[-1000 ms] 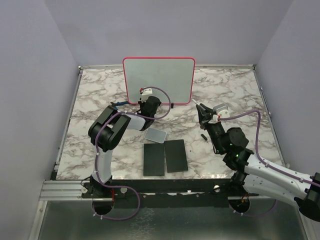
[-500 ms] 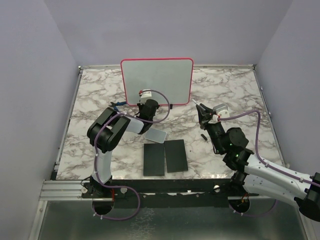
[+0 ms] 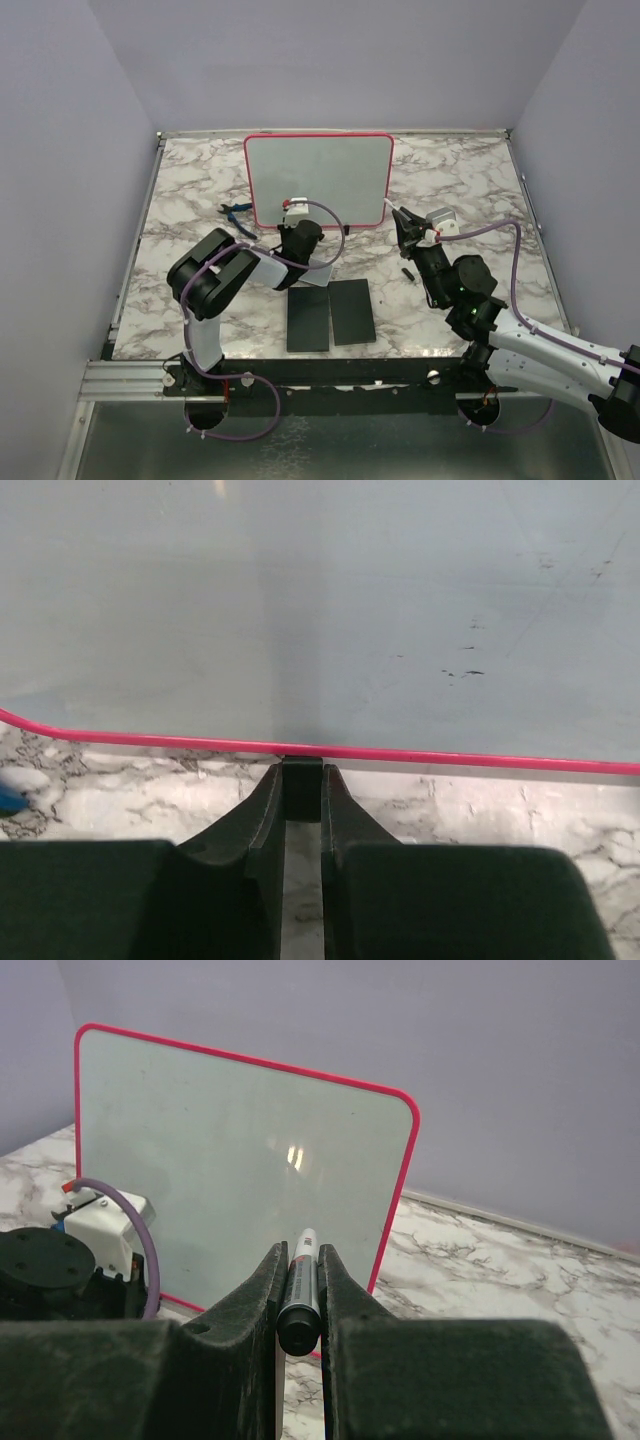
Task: Write a sentence on the whiteboard
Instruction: Move the whiteboard to the center of the board.
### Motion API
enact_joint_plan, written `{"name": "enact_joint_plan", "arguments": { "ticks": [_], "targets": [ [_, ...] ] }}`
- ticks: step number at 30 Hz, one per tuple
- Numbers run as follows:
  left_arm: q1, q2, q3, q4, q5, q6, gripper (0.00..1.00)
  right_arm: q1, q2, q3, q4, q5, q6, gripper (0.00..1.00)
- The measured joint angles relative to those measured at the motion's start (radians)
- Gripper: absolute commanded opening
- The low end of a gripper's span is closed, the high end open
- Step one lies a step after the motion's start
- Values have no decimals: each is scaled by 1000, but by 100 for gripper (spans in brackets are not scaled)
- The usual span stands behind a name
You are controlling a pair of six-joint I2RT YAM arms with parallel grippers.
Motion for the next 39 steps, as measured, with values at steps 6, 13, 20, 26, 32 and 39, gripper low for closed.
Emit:
{"name": "enact_joint_plan", "arguments": {
  "ticks": [6,13,20,26,32,39],
  "targets": [
    [-67,-24,-44,5,-41,-42,0,0,-3,-1,0,0,0,1],
    [-125,-45,-67,-16,-81,-83,0,0,-23,-5,0,0,0,1],
    [-161,-65,-78,-60,-109,-110,0,0,-29,-7,0,0,1,1],
    [-201,-89,-89,-106,-135,-142,0,0,-38,-8,0,0,1,1],
    [-230,-106,-89,-162,-151,-170,19,0,-40,-9,0,0,1,1],
    [-268,-151,-89,-253,-148,-193,51,0,-68,-15,-6,-2,5,1]
  ]
}}
